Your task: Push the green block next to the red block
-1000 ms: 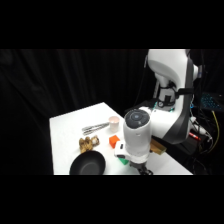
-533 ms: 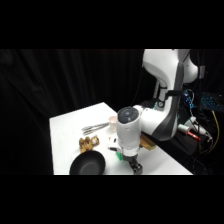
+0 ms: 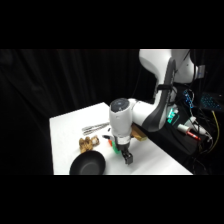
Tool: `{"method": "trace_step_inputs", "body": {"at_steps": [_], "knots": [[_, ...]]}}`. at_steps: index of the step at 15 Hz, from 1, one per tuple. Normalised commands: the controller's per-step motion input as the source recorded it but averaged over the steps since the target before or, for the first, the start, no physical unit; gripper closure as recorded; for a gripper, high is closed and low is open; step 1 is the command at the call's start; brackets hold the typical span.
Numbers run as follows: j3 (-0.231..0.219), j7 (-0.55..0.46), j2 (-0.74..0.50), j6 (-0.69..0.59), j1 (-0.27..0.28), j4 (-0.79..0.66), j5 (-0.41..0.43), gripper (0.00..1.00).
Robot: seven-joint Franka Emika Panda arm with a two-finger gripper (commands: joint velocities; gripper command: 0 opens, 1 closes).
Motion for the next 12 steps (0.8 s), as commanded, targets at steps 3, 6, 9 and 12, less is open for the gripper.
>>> {"method": "trace_step_inputs", "body": {"at_steps": [3,6,9,12], "knots": [[0.019,-0.01,-0.24,0.05,-0.032,-0.17,-0.079,0.00],[0.138,-0.15,-0.28,-0.11,-0.102,-0.13,0.013,0.00],[0.184,-0.23,-0.38,-0.32,-0.128,-0.10,0.063,0.00],[0.112,-0.16,-0.42,-0.44,-0.090,-0.05,0.005,0.00]]}}
